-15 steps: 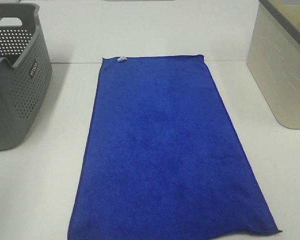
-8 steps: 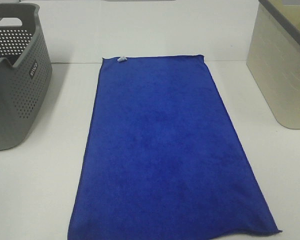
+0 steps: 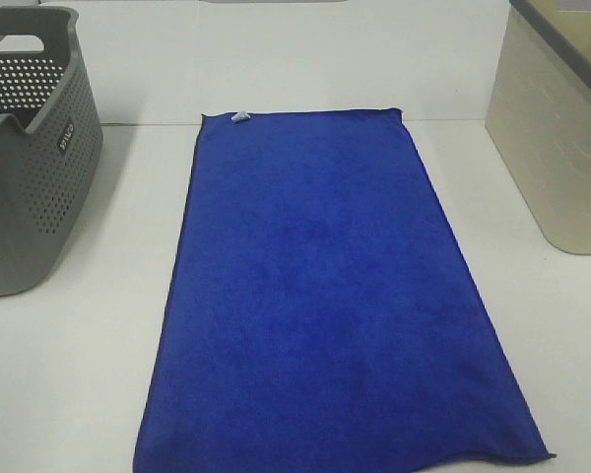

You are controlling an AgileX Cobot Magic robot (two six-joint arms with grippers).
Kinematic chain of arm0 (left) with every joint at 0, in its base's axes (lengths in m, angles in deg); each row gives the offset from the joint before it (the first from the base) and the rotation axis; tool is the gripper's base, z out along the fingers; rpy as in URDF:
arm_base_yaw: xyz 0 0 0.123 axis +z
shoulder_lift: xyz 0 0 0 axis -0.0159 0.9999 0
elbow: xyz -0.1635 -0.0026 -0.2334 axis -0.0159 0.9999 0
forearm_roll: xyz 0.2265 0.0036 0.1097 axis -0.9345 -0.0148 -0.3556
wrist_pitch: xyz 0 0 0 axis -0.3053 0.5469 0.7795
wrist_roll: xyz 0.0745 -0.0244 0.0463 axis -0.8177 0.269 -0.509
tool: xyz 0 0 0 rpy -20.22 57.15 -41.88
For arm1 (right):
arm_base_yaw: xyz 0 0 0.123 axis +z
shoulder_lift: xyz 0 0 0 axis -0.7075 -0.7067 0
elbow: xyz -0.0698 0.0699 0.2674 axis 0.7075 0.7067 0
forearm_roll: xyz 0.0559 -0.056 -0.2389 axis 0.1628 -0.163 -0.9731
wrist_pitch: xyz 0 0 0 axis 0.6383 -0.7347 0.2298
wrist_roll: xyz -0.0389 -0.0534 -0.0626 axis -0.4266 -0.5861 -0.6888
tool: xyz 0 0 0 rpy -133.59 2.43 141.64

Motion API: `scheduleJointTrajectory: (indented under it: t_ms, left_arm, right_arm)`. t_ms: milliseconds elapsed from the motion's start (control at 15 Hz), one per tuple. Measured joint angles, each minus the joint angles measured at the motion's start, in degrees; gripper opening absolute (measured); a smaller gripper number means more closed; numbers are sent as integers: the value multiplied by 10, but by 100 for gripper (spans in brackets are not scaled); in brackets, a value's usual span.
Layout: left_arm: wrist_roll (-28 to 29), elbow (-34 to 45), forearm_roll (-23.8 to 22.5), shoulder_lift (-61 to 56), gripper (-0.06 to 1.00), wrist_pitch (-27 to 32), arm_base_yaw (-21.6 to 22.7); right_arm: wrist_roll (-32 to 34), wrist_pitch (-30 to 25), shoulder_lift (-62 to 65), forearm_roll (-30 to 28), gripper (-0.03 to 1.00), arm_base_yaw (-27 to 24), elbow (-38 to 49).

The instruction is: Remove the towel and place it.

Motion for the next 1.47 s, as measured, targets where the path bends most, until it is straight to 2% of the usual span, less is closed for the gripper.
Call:
scheduleJointTrajectory:
  t_ms: [1000, 1133, 1467]
  left_arm:
    - [-2, 0, 9, 0, 81, -2, 7]
    - [1, 0, -7, 0, 81, -2, 7]
    - [10, 0, -13, 0, 81, -2, 7]
  right_arm:
    - [-1, 11, -1, 30, 84, -22, 2]
    - [-1, 11, -1, 30, 84, -22, 2]
    - [-1, 11, -1, 30, 83, -22, 2]
